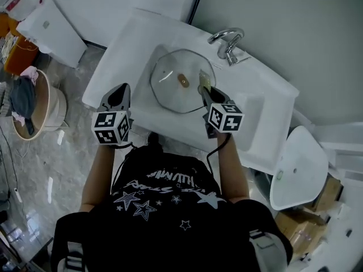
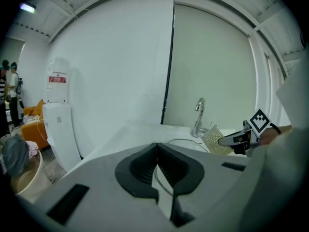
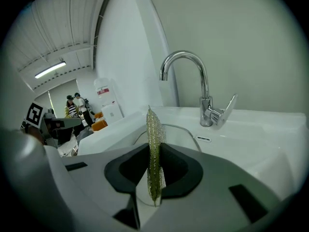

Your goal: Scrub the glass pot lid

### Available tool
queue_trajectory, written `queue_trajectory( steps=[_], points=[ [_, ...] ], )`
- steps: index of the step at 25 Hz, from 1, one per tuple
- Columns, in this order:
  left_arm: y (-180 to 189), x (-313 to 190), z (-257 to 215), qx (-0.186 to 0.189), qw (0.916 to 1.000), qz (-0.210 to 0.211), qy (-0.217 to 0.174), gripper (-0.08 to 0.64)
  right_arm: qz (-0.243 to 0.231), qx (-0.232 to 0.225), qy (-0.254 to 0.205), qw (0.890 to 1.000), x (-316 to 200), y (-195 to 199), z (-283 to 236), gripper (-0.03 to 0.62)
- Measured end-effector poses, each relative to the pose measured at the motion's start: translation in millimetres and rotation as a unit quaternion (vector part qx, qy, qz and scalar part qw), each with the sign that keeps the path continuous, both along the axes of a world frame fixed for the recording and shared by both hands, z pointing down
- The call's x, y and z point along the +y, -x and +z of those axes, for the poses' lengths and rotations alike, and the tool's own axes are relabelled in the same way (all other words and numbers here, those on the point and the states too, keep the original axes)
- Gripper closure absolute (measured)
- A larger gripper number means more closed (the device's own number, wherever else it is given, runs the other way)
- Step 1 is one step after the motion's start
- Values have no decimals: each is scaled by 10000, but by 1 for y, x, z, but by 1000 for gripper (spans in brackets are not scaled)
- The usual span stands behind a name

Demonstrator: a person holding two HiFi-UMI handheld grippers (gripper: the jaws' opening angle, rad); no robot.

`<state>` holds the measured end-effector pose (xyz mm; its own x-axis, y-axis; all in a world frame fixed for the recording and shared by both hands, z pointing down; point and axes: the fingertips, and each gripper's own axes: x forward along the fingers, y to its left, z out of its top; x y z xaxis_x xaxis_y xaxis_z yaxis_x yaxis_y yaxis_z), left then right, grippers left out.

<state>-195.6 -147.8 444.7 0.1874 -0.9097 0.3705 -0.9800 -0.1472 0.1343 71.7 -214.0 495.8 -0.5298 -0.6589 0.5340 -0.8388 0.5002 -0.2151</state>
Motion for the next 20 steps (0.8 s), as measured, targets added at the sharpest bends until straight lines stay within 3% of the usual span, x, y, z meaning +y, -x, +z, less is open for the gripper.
queue_trajectory(
  steps=[4, 8, 13, 20],
  points=[
    [9, -27, 9, 49, 9997, 235, 50, 551, 10, 323, 4, 9995, -22, 17, 13, 523],
    [15, -50, 15, 58, 9988, 488, 73, 551, -62, 945, -107, 9954, -46, 32, 24, 523],
    [20, -73, 25, 106, 9973, 704, 155, 551, -117, 1796, -190, 9835, -76, 45, 38, 523],
    [17, -90, 33, 160, 9948, 969, 264, 551, -302, 2598, -225, 9649, -102, 67, 57, 523]
  ],
)
